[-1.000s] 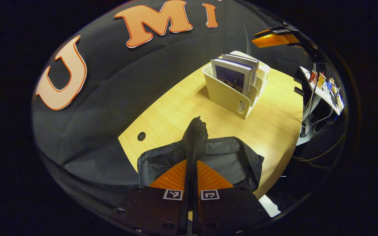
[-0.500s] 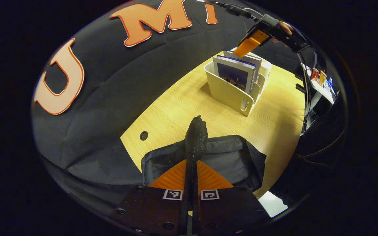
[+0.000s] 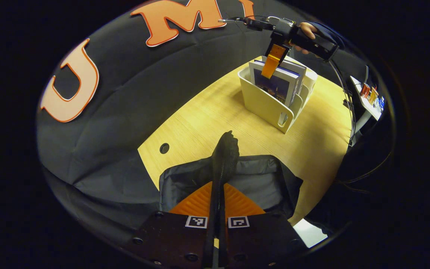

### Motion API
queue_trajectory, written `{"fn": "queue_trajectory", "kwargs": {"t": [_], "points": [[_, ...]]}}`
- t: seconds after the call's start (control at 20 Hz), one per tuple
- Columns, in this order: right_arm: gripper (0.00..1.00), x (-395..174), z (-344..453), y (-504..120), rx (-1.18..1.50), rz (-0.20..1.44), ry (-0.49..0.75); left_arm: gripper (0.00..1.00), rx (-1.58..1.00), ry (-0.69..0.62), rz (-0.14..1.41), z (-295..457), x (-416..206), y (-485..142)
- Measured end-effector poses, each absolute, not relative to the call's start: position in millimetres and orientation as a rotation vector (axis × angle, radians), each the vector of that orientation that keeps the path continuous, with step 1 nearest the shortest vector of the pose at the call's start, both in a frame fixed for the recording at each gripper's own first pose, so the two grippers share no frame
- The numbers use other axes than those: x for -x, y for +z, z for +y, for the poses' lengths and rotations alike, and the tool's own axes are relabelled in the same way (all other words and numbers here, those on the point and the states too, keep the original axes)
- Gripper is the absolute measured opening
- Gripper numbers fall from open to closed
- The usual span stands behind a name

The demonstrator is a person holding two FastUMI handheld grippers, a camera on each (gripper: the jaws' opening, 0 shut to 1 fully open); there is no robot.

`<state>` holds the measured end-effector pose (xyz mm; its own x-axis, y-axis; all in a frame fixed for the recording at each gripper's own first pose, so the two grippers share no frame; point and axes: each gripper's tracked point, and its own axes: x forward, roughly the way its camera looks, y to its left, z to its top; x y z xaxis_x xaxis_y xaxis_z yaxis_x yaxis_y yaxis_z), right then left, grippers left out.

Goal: Open the schoolbag, grab two books from the bookshelf and put them into the schoolbag.

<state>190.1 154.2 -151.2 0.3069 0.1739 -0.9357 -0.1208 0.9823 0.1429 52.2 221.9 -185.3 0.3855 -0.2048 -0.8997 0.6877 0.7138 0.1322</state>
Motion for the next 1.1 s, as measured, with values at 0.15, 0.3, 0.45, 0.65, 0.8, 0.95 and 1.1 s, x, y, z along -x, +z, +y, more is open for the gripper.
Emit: {"fn": "queue_trajectory", "kwargs": {"t": [0.15,0.3,0.45,0.65,0.8,0.95,1.1], "points": [[0.84,-192,150,-161,-0.057,1.286,0.164,0.06,-0.545,-0.577,1.040,223,-53,-187],[0.65,-192,152,-170,-0.082,1.317,0.138,0.06,-0.557,-0.558,1.047,225,-51,-186],[0.44,-193,148,-174,-0.076,1.337,0.085,0.06,-0.560,-0.542,1.052,225,-49,-188],[0.35,-190,146,-175,-0.083,1.349,0.055,0.06,-0.560,-0.514,1.059,230,-47,-189],[0.32,-181,146,-161,-0.099,1.340,0.022,0.06,-0.565,-0.528,1.048,230,-46,-187],[0.21,-163,146,-142,-0.112,1.309,-0.003,0.06,-0.573,-0.558,1.036,234,-48,-188],[0.30,-147,144,-123,-0.136,1.279,-0.049,0.06,-0.584,-0.608,1.020,240,-45,-189]]}}
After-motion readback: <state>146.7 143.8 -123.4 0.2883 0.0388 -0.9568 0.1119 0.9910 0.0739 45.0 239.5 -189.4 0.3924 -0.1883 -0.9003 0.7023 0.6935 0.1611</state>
